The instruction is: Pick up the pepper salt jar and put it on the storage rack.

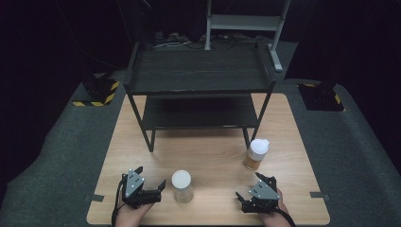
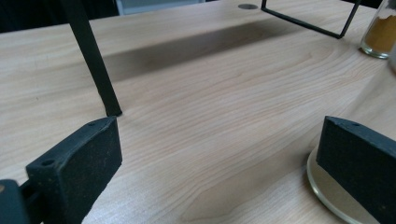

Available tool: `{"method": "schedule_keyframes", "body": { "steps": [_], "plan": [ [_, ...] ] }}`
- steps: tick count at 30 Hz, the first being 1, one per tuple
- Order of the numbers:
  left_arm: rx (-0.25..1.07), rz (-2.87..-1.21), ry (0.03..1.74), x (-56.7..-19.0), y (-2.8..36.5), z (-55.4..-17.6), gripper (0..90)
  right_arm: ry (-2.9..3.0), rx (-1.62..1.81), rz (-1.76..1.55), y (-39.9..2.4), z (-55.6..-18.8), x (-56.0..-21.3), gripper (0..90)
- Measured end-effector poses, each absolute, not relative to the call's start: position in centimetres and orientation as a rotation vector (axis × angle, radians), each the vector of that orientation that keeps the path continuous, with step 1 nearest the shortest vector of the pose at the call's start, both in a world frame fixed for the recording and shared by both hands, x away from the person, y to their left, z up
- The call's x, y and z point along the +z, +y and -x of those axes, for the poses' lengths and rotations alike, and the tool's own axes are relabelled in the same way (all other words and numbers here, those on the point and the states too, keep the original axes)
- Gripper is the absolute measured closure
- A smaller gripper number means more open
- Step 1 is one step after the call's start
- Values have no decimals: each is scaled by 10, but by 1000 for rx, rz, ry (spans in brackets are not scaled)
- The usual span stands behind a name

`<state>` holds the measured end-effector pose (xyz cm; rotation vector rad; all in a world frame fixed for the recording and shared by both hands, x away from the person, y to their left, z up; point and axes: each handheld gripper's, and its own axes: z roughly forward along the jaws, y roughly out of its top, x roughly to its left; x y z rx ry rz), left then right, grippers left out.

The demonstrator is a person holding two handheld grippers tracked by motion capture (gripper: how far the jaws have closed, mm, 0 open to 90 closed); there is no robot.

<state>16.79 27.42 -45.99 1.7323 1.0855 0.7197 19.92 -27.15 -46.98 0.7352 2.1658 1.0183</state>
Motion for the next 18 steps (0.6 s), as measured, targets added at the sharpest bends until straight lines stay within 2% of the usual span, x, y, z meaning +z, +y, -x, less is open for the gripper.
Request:
{"method": "schedule_keyframes", "body": {
  "steps": [18],
  "plan": [
    [756,-1609,988,-432,281,-145,4,2178,1008,-723,-270,-199,-469,2]
  ]
}}
